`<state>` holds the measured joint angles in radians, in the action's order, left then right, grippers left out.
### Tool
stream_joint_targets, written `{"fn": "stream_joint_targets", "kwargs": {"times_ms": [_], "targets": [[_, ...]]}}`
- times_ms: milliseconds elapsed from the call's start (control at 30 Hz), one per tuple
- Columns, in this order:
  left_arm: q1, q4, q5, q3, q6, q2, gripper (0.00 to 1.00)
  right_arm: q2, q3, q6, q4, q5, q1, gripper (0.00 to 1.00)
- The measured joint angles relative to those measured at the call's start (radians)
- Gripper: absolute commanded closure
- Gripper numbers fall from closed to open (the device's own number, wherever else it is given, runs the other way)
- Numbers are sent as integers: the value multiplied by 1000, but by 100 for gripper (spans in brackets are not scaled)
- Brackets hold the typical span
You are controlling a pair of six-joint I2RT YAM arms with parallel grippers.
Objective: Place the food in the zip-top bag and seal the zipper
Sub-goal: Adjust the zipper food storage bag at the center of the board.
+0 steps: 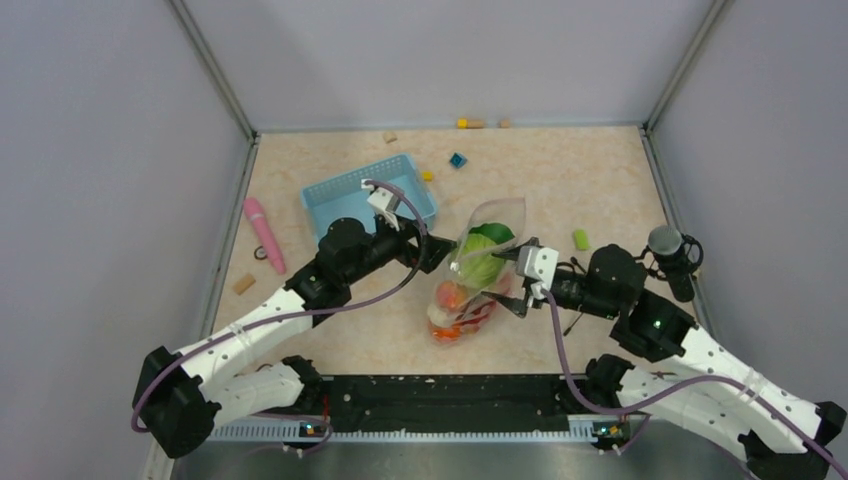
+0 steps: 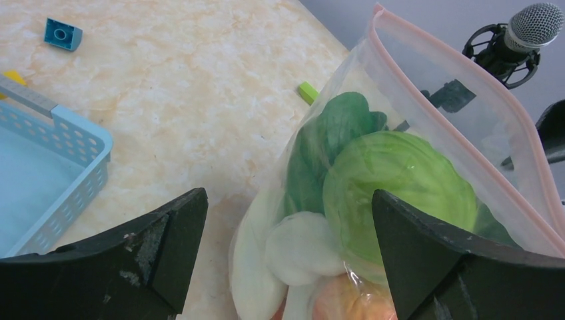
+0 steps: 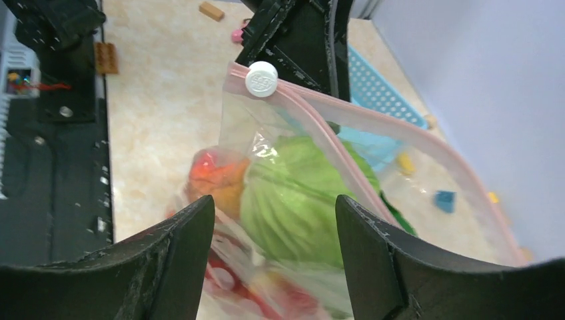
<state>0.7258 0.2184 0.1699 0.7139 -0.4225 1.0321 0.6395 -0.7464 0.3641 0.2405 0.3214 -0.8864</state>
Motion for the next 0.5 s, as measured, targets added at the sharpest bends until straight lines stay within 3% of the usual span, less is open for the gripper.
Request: {"fn": "stream_joint_targets", "kwargs": {"times_ms": [167,333,500], "targets": [[-5,0,28,0,26,0,2,35,-125,170,113,-25,0,33],[-5,-1,74,0,64,0,2,174,-291,290,212,-54,0,33],[-5,-4,130,0,131,-2,2,322,-418,395,348,-19,26,39]]}}
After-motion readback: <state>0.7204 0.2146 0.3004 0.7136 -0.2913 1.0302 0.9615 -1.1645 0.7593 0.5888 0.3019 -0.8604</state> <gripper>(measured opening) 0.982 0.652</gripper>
